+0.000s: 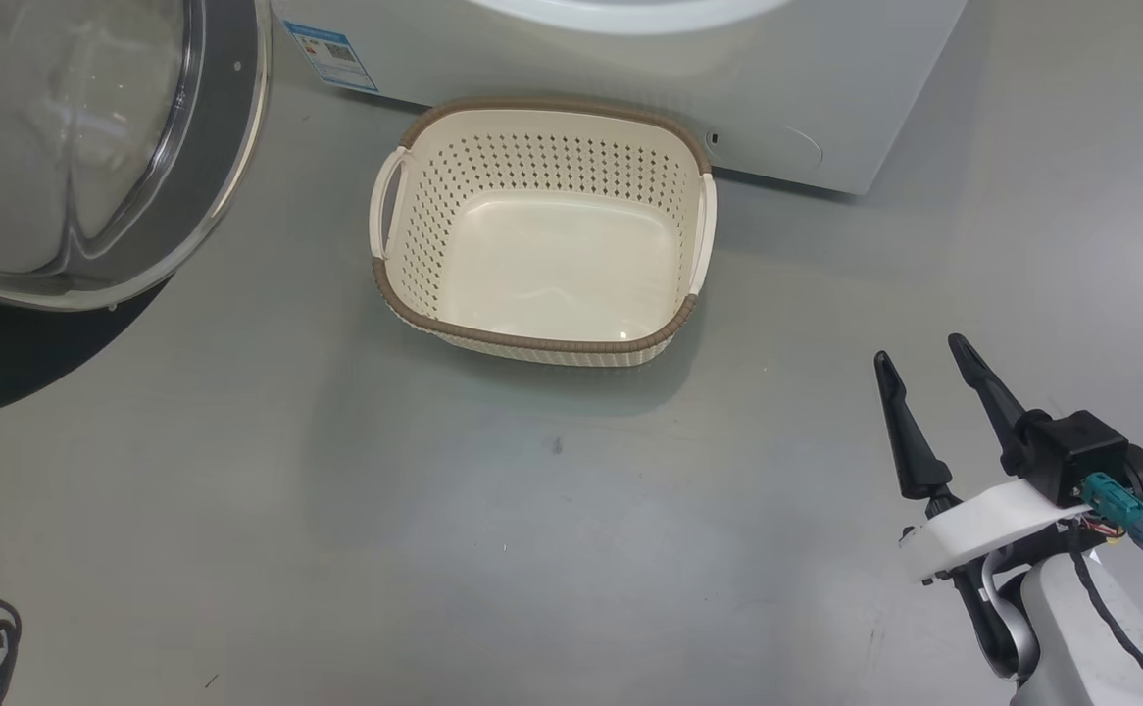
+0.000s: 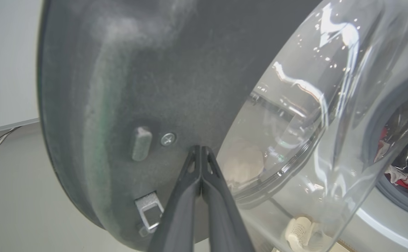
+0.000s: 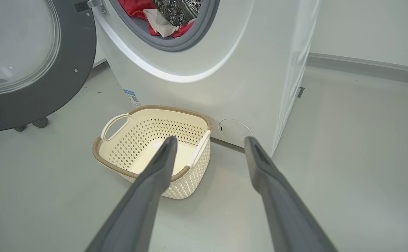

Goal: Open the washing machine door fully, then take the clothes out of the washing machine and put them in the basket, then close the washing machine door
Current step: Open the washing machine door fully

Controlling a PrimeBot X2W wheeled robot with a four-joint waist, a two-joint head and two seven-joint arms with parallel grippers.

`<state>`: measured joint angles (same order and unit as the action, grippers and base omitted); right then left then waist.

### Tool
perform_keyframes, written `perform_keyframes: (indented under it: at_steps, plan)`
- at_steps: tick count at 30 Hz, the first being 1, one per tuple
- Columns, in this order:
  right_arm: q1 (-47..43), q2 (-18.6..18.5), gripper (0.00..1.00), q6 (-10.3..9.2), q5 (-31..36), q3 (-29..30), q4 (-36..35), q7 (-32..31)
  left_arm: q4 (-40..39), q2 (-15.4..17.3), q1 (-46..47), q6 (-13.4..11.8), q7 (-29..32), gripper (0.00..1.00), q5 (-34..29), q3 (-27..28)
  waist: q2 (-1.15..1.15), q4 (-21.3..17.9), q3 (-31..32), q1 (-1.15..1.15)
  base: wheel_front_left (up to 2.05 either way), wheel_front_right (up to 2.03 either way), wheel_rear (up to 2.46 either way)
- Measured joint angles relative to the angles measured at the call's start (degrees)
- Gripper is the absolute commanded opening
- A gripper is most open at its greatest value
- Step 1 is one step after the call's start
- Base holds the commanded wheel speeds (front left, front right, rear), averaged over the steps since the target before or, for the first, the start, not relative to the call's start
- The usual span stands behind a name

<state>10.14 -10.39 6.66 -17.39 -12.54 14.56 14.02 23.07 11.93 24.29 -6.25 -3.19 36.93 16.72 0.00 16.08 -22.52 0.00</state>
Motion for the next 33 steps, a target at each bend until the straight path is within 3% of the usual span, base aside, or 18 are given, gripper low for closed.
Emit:
perform_keyframes:
  at_steps: [13, 25, 33]
  plan:
    - [0.0, -0.7, 1.00, 0.00, 0.1, 0.2, 0.7, -0.1, 4.1, 0.3, 2.2, -0.1, -2.1, 0.00, -0.2, -0.4, 0.00, 0.2, -0.2, 0.00, 0.00, 0.00, 0.00]
    - [0.0, 1.2, 1.00, 0.32, -0.2, -0.7, 2.2, -0.1, 5.9, 0.3, 2.1, 0.1, -4.0, 0.00, -3.1, -3.8, 0.00, -0.1, 3.2, 0.00, 0.00, 0.00, 0.00]
    - [0.0, 3.0, 1.00, 0.32, -1.0, -0.9, 3.9, 0.0, 5.5, 0.8, 1.3, 2.6, -4.5, 0.00, -7.8, -9.5, 0.00, -1.2, 6.7, 0.00, 0.00, 0.00, 0.00]
